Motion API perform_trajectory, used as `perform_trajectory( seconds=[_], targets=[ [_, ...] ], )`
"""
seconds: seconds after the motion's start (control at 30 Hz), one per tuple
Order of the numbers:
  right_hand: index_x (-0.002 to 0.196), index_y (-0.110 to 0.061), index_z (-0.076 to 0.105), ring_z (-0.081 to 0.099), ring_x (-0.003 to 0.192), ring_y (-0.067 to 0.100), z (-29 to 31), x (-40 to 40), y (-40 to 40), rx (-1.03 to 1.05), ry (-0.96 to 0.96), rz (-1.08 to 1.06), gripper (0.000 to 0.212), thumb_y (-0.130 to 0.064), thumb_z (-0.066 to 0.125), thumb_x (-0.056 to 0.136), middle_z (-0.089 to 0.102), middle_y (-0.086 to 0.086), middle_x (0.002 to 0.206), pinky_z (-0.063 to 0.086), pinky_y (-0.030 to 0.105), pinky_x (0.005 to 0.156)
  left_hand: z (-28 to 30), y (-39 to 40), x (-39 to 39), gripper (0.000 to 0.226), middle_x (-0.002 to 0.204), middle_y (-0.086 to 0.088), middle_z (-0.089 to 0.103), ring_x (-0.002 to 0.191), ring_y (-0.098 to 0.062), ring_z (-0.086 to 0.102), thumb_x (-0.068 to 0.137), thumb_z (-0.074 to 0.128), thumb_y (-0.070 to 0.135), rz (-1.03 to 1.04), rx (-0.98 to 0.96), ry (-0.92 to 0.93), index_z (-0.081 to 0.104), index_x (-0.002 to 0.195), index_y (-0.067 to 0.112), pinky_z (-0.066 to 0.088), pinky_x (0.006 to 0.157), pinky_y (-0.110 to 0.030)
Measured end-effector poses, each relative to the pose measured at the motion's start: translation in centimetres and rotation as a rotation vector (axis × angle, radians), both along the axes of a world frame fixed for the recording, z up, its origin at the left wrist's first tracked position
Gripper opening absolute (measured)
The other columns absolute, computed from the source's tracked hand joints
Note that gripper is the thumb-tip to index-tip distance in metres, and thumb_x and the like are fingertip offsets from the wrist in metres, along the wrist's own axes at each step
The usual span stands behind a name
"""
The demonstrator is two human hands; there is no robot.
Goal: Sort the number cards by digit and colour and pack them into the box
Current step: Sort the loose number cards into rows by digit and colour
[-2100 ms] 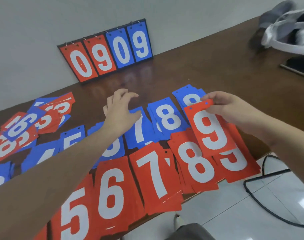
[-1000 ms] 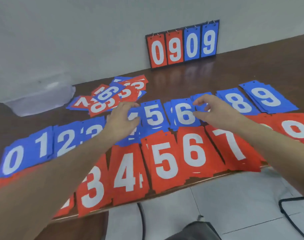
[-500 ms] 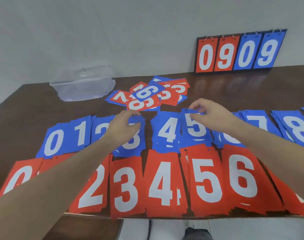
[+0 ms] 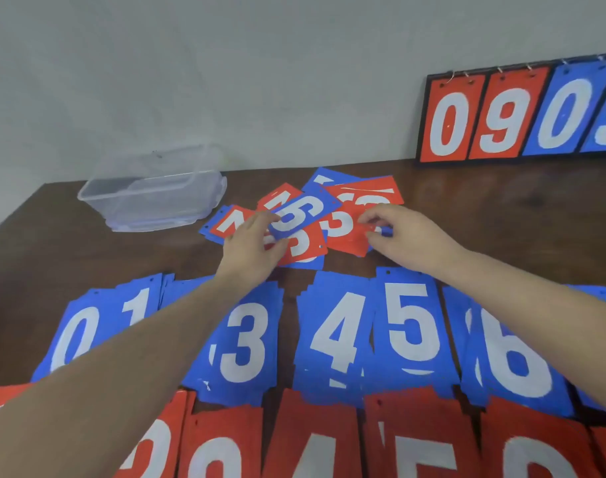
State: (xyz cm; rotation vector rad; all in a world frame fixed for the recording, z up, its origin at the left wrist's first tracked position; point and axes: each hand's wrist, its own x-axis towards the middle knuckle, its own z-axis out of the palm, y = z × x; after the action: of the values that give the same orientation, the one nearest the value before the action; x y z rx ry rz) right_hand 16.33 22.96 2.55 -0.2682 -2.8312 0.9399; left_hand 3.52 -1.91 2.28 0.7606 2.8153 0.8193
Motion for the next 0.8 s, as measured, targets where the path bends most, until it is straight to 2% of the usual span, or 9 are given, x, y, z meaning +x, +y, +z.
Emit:
perform_trajectory(
  seconds=[0.1, 0.17, 0.27, 0.33, 0.4, 0.5, 0.63, 0.7, 0.8],
  targets=[
    [0.14, -0.033, 0.056, 0.055, 0.122, 0.012, -0.8, -2.0, 0.4, 0.08, -0.006, 0.112, 0.04, -0.031, 0.058, 0.1, 0.058, -0.01, 0.14, 0.045, 0.024, 0.089, -0.4, 0.5, -1.1, 0.049, 0.153, 0.006, 0.044, 0.139, -0.02, 0.044, 0.102, 0.05, 0.046, -0.088, -0.133, 0.029, 0.04, 0.148, 0.033, 0.028, 0.119, -0.042],
    [0.143, -0.035, 0.054, 0.052, 0.129, 0.013, -1.3, -3.0, 0.7, 0.167, -0.025, 0.206, 0.042, -0.037, 0.055, 0.101, 0.056, -0.01, 0.145, 0.044, 0.025, 0.096, -1.0, 0.3, -1.7, 0.05, 0.155, 0.006, 0.043, 0.143, -0.018, 0.038, 0.103, 0.046, 0.049, -0.123, -0.2, 0.091, 0.039, 0.15, 0.034, 0.023, 0.119, -0.039],
    [0.14, -0.031, 0.059, 0.048, 0.138, 0.013, -2.0, -3.6, 1.7, 0.366, -0.051, 0.288, 0.047, -0.052, 0.043, 0.101, 0.055, -0.011, 0.147, 0.038, 0.038, 0.115, -1.6, 0.0, -2.1, 0.047, 0.147, 0.005, 0.051, 0.137, -0.018, 0.045, 0.101, 0.05, 0.047, -0.107, -0.137, 0.112, 0.046, 0.145, 0.032, 0.032, 0.117, -0.039],
    [0.133, -0.032, 0.065, 0.05, 0.137, 0.013, -2.1, -3.8, 2.8, 0.408, -0.063, 0.231, 0.061, -0.064, 0.027, 0.096, 0.057, -0.013, 0.144, 0.036, 0.042, 0.116, -1.9, -0.1, -2.0, 0.042, 0.138, 0.006, 0.055, 0.127, -0.017, 0.05, 0.1, 0.054, 0.044, -0.089, -0.069, 0.118, 0.053, 0.139, 0.029, 0.04, 0.111, -0.04],
    [0.116, -0.03, 0.07, 0.058, 0.126, 0.018, -2.0, -4.0, 4.0, 0.405, -0.049, 0.155, 0.064, -0.068, 0.024, 0.093, 0.066, -0.008, 0.132, 0.042, 0.042, 0.108, -2.2, -0.2, -1.9, 0.039, 0.129, 0.006, 0.055, 0.121, -0.015, 0.051, 0.097, 0.058, 0.046, -0.065, -0.019, 0.116, 0.057, 0.131, 0.027, 0.045, 0.105, -0.037],
    [0.094, -0.028, 0.058, 0.058, 0.108, 0.019, -1.6, -4.0, 5.2, 0.397, -0.056, 0.056, 0.049, -0.072, 0.036, 0.089, 0.066, -0.006, 0.116, 0.042, 0.036, 0.089, -2.3, -0.2, -1.9, 0.049, 0.137, 0.005, 0.048, 0.126, -0.016, 0.048, 0.092, 0.062, 0.053, -0.031, -0.007, 0.112, 0.056, 0.132, 0.026, 0.048, 0.105, -0.037],
    [0.129, -0.031, 0.054, 0.048, 0.128, 0.019, -1.6, -4.4, 5.5, 0.306, -0.06, 0.039, 0.061, -0.073, 0.054, 0.085, 0.056, -0.006, 0.139, 0.041, 0.041, 0.103, -2.1, 0.1, -2.1, 0.071, 0.162, 0.009, 0.027, 0.147, -0.015, 0.029, 0.089, 0.055, 0.066, -0.048, -0.091, 0.104, 0.04, 0.15, 0.033, 0.033, 0.118, -0.041],
    [0.147, -0.032, 0.043, 0.041, 0.14, 0.02, -1.8, -4.6, 5.5, 0.29, -0.116, 0.073, 0.075, -0.073, 0.055, 0.086, 0.048, -0.006, 0.151, 0.032, 0.045, 0.114, -2.1, 0.2, -2.2, 0.076, 0.162, 0.009, 0.032, 0.149, -0.015, 0.028, 0.087, 0.049, 0.071, -0.051, -0.136, 0.09, 0.035, 0.153, 0.034, 0.027, 0.122, -0.042],
    [0.152, -0.032, 0.04, 0.042, 0.14, 0.02, -1.9, -4.6, 5.7, 0.273, -0.113, 0.076, 0.079, -0.073, 0.054, 0.085, 0.047, -0.006, 0.153, 0.032, 0.044, 0.116, -2.1, 0.1, -2.4, 0.074, 0.158, 0.009, 0.039, 0.146, -0.016, 0.034, 0.088, 0.052, 0.07, -0.021, -0.126, 0.081, 0.036, 0.152, 0.036, 0.031, 0.12, -0.043]
  ],
)
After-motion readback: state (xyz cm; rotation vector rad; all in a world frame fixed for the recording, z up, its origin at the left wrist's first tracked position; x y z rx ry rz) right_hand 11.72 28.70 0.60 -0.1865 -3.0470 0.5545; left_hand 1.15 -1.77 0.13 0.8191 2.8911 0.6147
